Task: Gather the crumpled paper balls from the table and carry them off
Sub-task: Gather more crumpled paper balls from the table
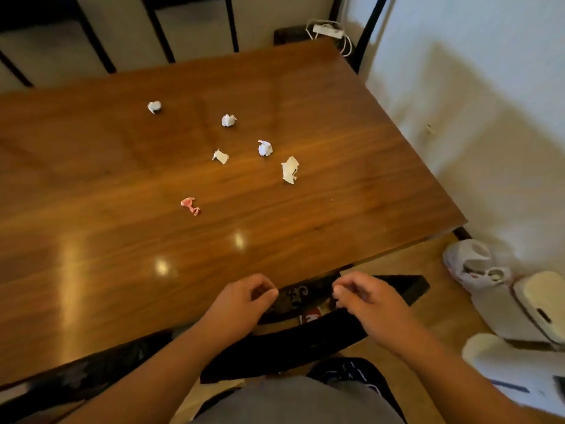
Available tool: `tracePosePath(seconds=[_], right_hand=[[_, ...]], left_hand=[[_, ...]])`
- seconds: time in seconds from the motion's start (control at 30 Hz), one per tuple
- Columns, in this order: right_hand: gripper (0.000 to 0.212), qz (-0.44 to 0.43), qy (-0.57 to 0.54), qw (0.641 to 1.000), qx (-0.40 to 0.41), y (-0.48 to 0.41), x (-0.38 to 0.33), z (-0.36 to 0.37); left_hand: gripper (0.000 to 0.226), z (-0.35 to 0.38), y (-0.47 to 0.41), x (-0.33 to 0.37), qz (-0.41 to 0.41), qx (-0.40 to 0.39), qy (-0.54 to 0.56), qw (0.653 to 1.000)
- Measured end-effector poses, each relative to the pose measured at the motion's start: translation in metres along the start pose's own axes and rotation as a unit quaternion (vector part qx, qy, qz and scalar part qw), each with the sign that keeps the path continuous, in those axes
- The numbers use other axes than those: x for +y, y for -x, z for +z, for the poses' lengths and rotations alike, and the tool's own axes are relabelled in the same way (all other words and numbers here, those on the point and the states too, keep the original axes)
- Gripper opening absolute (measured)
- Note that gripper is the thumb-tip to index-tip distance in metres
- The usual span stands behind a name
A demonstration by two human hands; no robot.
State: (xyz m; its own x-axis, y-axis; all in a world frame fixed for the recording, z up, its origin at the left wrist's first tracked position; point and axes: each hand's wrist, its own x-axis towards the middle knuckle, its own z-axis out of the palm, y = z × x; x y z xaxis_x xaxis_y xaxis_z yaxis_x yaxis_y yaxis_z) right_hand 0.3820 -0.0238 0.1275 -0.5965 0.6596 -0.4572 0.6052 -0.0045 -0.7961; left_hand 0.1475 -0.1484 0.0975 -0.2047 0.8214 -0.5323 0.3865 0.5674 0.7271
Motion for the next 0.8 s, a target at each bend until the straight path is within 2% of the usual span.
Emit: tracePosePath(seconds=[0.07, 0.17, 0.27, 0.37, 0.53, 0.7, 0.8], right_hand=[[0.022, 0.008, 0.001, 0.998, -0.06, -0.04, -0.002, -0.011], [0.011, 0.042, 0.001, 0.986, -0.159, -0.101, -0.007, -0.023], [0.011, 0.041, 0.069, 0.978, -0.19, -0.154, -0.012, -0.029], [0.016, -0.007, 0.136, 0.98, -0.142, -0.202, -0.015, -0.032], [0.037, -0.074, 0.231, 0.969, -0.05, -0.279, -0.031, -0.034], [0.047, -0.119, 0.27, 0.955, 0.01, -0.331, -0.044, -0.026], [0.052, -0.139, 0.295, 0.944, 0.041, -0.347, -0.046, -0.018]], left_hand=[[0.019, -0.005, -0.024, -0.012, -0.031, 0.012, -0.031, 0.999], [0.051, -0.008, -0.051, -0.028, -0.077, 0.042, -0.128, 0.988], [0.07, 0.0, -0.069, -0.035, -0.136, 0.096, -0.176, 0.97], [0.078, 0.009, -0.09, -0.039, -0.171, 0.134, -0.209, 0.953], [0.078, 0.006, -0.121, -0.042, -0.205, 0.197, -0.214, 0.934], [0.074, -0.008, -0.142, -0.054, -0.182, 0.239, -0.242, 0.923], [0.065, -0.029, -0.15, -0.06, -0.168, 0.325, -0.219, 0.904]])
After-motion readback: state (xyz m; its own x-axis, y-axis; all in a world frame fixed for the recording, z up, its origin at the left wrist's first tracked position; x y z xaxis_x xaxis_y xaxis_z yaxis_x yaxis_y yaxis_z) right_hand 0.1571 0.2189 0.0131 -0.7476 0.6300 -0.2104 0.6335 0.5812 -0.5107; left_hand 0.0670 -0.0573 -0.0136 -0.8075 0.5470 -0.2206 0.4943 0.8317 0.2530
